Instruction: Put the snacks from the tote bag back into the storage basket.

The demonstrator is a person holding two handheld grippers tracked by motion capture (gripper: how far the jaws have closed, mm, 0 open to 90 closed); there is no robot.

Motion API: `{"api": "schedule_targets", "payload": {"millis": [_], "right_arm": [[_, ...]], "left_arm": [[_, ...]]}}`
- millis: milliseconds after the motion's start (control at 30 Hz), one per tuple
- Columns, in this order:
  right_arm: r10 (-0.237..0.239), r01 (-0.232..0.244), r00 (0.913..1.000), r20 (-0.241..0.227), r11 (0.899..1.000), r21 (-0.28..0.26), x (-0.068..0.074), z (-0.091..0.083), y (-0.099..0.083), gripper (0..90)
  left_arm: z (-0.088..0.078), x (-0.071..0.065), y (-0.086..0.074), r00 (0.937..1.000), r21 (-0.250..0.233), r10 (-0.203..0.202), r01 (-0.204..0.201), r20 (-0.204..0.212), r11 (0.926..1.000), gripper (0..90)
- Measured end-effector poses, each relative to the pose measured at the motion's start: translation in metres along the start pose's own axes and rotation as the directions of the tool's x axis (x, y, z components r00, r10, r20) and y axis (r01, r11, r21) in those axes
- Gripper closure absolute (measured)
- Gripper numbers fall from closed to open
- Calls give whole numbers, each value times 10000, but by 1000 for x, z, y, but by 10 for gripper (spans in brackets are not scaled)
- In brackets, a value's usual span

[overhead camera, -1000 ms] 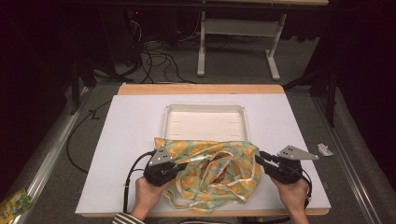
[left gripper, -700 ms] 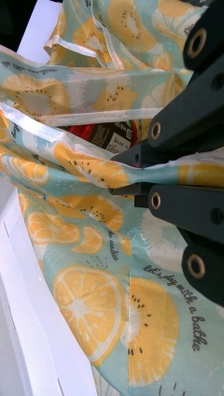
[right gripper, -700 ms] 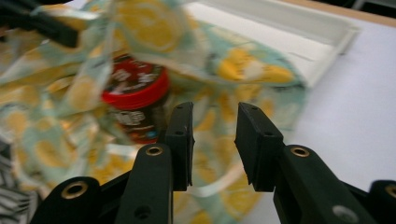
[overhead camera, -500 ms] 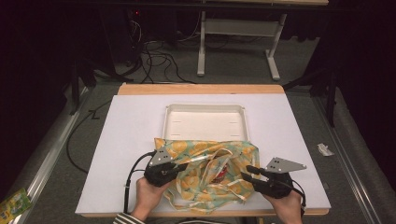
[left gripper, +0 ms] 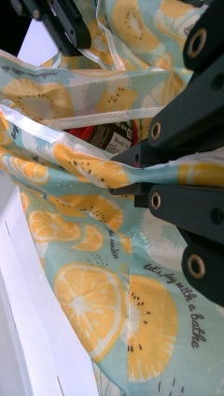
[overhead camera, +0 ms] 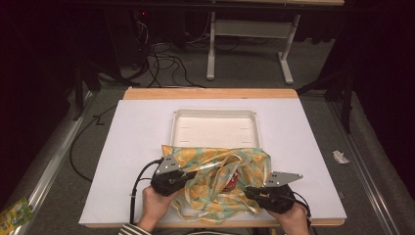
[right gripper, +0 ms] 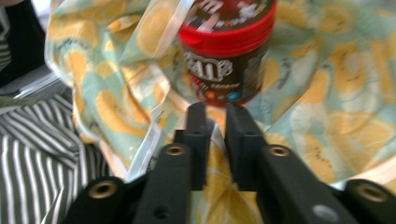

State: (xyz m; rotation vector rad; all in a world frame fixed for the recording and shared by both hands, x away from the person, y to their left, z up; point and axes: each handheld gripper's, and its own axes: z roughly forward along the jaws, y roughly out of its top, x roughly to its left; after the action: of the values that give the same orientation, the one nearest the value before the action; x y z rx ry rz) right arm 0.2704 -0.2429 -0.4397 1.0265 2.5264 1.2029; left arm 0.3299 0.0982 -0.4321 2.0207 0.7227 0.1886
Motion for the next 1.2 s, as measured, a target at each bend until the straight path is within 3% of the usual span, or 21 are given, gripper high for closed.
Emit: {"api": "schedule_targets", "payload": {"millis": [33, 267, 467, 567, 700, 900, 1100, 1200], "right_arm": [[-27, 27, 10000, -48, 10000, 18, 0, 0, -1, 899], [-87, 95, 9997, 243, 9994, -323, -2, -10, -1, 900], [243, -142, 9951, 954, 9943, -1052, -11, -29, -5, 900], [519, -319, 9886, 1416, 9896, -1402, -17, -38, -9, 900], [1065, -691, 9729, 2052, 9810, -1812, -28, -48, -15, 900], [1706, -1205, 9468, 2731, 9742, -1907, -46, -53, -24, 900], [2292, -1831, 9184, 3226, 9688, -1670, -64, -47, -35, 900], [2405, -2035, 9107, 3357, 9687, -1419, -71, -41, -40, 900]], "left_arm": [[0, 0, 0, 10000, -11, -2, 2, -3, 10000, 898], [-1, 1, 0, 10000, 7, 0, 0, -32, 10000, 897], [-1, 1, 0, 10000, 8, -25, 25, -62, 10000, 898], [-2, 2, 0, 9999, -9, -44, 44, -122, 10000, 898], [-2, 4, 0, 9998, -1, -72, 72, -200, 10000, 898], [0, 5, 0, 9992, 110, -24, 29, -396, 9999, 898], [2, 3, -1, 9982, 318, 187, -170, -565, 9994, 898], [3, 4, -3, 9982, 421, 130, -106, -581, 9991, 898]]}}
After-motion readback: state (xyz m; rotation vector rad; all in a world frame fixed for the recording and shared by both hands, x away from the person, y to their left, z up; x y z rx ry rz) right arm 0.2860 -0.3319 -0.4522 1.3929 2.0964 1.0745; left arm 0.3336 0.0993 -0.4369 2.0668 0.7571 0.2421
